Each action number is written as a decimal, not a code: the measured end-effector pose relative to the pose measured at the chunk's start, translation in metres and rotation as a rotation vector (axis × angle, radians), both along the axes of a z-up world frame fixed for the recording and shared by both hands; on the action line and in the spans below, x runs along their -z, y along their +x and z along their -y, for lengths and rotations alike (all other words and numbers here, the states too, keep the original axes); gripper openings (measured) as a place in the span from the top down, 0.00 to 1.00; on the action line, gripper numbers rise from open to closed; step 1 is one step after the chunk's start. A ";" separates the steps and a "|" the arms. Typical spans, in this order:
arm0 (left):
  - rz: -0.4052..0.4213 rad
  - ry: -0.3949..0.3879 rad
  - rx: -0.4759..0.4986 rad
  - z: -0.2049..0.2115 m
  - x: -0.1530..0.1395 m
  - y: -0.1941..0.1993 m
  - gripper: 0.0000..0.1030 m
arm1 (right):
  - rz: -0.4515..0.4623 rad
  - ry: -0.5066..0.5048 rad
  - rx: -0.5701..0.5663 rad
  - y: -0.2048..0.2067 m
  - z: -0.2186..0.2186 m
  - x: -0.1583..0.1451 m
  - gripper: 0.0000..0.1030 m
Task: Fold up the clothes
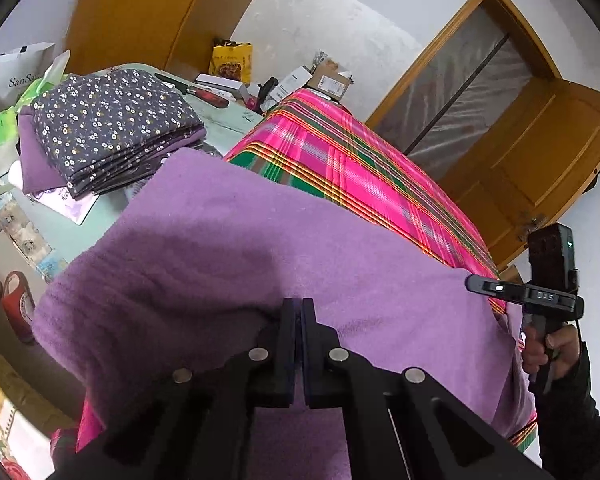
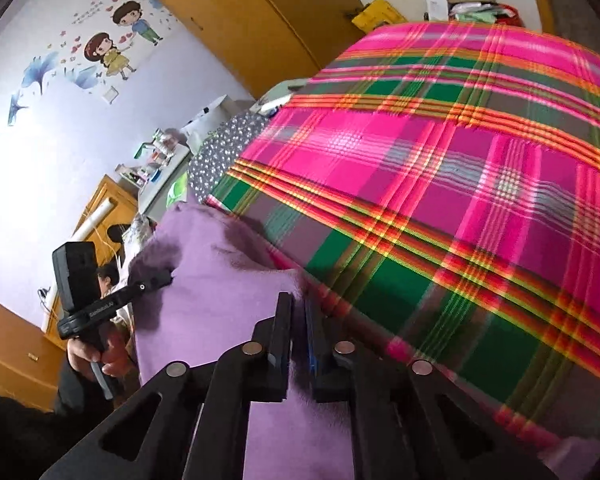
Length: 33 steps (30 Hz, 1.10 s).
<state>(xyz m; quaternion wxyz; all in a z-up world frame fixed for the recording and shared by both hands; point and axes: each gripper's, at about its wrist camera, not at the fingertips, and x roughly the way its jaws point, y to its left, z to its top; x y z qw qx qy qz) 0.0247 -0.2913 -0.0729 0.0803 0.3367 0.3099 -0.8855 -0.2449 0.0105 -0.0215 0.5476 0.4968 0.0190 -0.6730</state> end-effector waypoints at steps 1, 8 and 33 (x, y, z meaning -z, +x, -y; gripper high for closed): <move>-0.005 -0.005 -0.003 0.000 -0.003 0.001 0.97 | -0.014 -0.015 0.011 0.002 -0.005 -0.005 0.81; -0.042 -0.042 0.008 0.004 -0.028 -0.011 0.97 | -0.127 -0.077 -0.002 0.039 -0.033 -0.025 0.69; 0.111 -0.071 0.053 0.016 -0.017 -0.098 0.97 | -0.085 -0.013 0.057 0.051 -0.032 0.010 0.69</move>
